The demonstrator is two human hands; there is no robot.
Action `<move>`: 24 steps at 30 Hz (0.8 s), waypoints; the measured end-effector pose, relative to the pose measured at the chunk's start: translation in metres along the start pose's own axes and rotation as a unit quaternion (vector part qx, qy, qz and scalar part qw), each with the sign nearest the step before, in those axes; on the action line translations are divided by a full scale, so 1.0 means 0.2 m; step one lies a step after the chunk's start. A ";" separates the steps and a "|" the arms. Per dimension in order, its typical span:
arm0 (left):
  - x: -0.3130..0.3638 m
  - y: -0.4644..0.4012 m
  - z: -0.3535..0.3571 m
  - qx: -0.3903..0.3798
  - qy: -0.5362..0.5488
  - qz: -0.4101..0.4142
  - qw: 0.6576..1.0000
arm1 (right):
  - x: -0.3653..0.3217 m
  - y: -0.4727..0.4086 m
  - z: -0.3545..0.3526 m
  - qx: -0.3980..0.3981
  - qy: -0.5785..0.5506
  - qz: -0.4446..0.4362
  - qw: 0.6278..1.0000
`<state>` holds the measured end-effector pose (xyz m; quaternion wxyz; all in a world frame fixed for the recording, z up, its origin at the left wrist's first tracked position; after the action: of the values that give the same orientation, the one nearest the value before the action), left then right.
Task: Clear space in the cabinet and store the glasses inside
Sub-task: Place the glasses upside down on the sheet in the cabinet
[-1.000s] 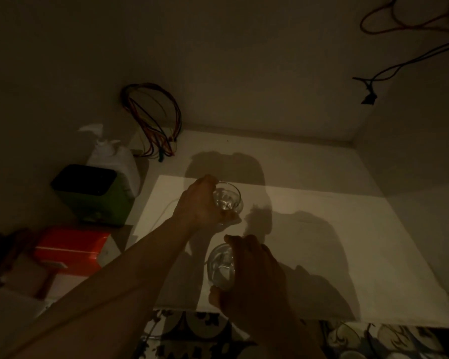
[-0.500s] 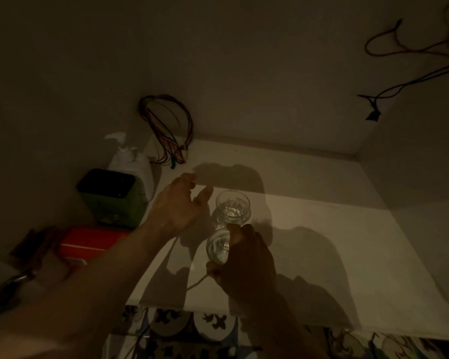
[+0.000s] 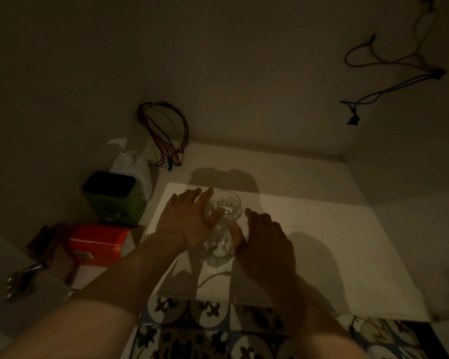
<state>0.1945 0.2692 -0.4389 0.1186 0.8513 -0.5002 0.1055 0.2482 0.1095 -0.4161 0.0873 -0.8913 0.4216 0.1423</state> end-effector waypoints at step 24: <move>0.60 0.63 -0.29 -0.231 -0.052 -0.025 0.971 | 0.11 0.45 -0.57 -0.270 0.081 0.066 0.957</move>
<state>0.1382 0.1278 -0.3362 0.2881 0.8174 -0.4951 -0.0605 0.2123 0.0058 -0.3178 -0.2006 -0.8602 0.4312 0.1840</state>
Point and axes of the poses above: each hand's wrist, its own y-axis away from the middle knuckle, its own z-axis out of the palm, x = y × z, the point moved 9 cm from there along -y, towards the middle knuckle, and after that the axes turned 2 degrees about -x, right-handed, at the moved point
